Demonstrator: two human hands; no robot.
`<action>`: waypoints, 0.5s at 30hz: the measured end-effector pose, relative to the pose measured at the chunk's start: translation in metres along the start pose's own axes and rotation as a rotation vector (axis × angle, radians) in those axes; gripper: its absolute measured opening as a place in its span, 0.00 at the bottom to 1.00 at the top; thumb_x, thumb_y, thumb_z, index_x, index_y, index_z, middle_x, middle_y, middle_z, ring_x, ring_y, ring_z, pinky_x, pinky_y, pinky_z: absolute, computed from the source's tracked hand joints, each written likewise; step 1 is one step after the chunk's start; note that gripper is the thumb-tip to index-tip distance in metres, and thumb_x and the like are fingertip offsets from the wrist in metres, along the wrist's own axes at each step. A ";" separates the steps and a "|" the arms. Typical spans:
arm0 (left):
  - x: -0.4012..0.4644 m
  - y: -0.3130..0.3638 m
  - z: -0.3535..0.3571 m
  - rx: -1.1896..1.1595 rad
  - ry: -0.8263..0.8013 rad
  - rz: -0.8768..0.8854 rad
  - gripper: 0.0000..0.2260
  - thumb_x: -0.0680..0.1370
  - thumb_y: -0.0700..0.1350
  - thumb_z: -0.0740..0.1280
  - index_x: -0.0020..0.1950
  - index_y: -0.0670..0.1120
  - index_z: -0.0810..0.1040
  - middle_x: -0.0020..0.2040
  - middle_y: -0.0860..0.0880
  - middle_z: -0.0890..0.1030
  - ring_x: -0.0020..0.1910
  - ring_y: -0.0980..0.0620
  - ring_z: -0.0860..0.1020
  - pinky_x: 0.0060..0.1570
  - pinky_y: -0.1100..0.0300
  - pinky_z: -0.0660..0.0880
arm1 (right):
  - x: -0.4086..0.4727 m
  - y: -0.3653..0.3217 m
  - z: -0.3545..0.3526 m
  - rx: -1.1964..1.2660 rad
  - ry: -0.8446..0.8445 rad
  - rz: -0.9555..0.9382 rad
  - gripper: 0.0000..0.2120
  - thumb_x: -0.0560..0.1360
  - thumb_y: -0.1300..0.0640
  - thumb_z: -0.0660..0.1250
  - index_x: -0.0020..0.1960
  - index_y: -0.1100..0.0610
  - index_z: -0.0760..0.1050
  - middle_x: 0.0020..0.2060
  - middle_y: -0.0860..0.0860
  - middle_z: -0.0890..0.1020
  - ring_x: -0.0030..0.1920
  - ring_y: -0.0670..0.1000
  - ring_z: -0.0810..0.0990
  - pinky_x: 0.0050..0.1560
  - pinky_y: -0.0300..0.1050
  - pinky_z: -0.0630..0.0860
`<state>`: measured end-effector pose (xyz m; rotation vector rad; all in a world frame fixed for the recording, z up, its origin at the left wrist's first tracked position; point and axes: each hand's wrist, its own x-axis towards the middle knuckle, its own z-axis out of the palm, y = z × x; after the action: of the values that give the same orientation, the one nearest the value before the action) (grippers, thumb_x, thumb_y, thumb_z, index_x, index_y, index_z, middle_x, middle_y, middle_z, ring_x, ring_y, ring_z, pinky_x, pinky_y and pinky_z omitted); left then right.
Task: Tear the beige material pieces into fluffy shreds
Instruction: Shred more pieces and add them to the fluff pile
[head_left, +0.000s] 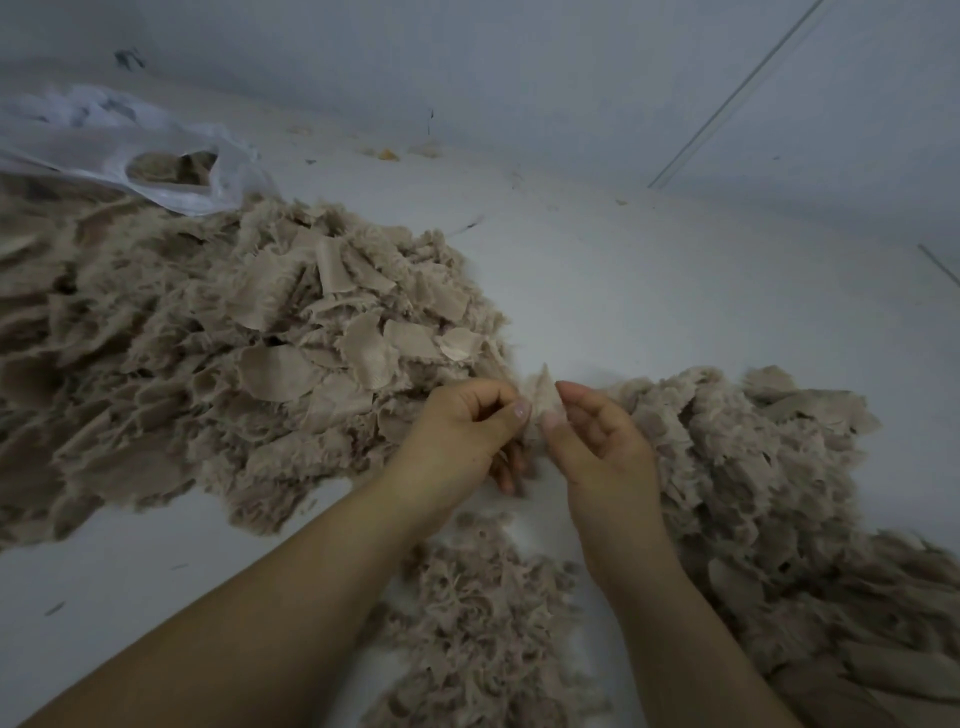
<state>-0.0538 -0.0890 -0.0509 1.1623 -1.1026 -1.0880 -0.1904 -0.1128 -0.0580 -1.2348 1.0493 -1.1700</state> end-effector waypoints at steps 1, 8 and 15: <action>0.000 -0.001 0.000 -0.010 -0.002 -0.005 0.11 0.82 0.39 0.62 0.44 0.33 0.75 0.32 0.41 0.76 0.28 0.48 0.75 0.25 0.59 0.73 | -0.001 -0.001 0.001 -0.004 -0.005 -0.004 0.11 0.78 0.61 0.70 0.58 0.50 0.78 0.45 0.59 0.84 0.41 0.49 0.81 0.43 0.41 0.77; 0.001 -0.004 0.001 0.098 0.028 -0.045 0.10 0.79 0.42 0.68 0.38 0.45 0.76 0.29 0.44 0.77 0.22 0.51 0.72 0.21 0.63 0.65 | 0.001 0.000 0.002 0.009 -0.028 0.013 0.17 0.76 0.68 0.71 0.60 0.53 0.77 0.43 0.52 0.87 0.42 0.50 0.84 0.41 0.40 0.81; 0.001 -0.005 -0.003 -0.052 -0.089 -0.107 0.12 0.79 0.49 0.68 0.44 0.40 0.79 0.29 0.41 0.77 0.21 0.50 0.72 0.20 0.62 0.65 | 0.000 -0.001 -0.001 0.092 0.007 0.035 0.09 0.77 0.63 0.71 0.56 0.62 0.79 0.42 0.61 0.86 0.38 0.55 0.83 0.39 0.47 0.80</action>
<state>-0.0506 -0.0896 -0.0558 1.1517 -1.0839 -1.2548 -0.1916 -0.1132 -0.0570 -1.1373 1.0077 -1.1839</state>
